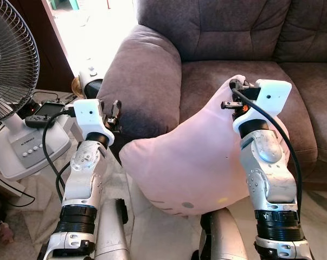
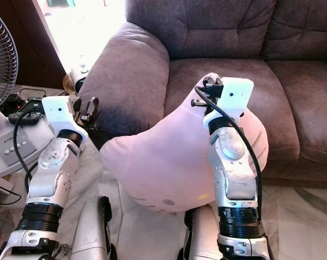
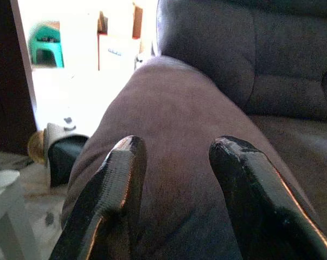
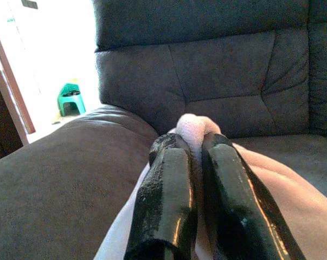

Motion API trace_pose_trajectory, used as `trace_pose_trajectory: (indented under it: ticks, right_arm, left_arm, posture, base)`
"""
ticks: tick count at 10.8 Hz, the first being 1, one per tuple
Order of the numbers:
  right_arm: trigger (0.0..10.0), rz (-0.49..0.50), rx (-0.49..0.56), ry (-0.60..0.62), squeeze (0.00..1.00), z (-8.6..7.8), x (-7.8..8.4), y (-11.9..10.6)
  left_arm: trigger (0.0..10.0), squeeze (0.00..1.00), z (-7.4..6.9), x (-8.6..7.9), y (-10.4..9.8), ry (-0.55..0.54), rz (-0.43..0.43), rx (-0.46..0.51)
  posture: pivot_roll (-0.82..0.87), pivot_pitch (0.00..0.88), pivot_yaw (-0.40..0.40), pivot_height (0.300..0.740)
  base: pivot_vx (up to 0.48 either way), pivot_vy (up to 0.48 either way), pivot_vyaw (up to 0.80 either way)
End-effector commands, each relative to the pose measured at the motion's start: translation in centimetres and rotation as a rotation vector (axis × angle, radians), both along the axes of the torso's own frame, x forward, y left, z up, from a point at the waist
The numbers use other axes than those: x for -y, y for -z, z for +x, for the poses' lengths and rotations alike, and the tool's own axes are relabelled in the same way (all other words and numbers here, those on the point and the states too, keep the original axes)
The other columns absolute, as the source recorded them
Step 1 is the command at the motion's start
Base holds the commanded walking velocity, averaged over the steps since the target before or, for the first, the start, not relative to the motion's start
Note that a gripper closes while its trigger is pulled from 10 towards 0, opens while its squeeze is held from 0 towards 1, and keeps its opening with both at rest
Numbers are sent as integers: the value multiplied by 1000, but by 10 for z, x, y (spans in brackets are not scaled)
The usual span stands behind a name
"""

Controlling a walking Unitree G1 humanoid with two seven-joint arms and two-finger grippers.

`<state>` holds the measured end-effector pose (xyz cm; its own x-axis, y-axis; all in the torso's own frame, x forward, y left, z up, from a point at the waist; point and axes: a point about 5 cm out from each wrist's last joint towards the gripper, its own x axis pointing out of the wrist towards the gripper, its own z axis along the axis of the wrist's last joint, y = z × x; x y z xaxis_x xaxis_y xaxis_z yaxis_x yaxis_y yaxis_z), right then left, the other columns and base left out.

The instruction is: Move the pillow to the sofa from floor

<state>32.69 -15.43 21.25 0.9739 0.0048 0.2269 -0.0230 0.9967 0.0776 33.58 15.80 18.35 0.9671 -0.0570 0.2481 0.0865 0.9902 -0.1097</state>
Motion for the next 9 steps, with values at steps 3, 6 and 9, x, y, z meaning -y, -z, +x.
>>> trace_pose_trajectory:
  ticks: [3,6,9]
  right_arm:
    - [10000,10,86,4,0,-2,-1,-15]
    - [10000,16,87,0,0,-1,-2,-14]
    - [10000,20,93,-2,0,0,-4,-15]
  left_arm:
    - [10000,0,-5,-2,-8,-6,24,55]
    - [10000,0,-9,-1,-19,-9,32,113]
    - [10000,0,-8,1,-21,-7,30,121]
  posture:
    - [84,49,-11,538]
    - [89,56,-12,551]
    - [88,57,-10,608]
  base:
    - [0,0,0]
    - [0,0,0]
    - [0,0,0]
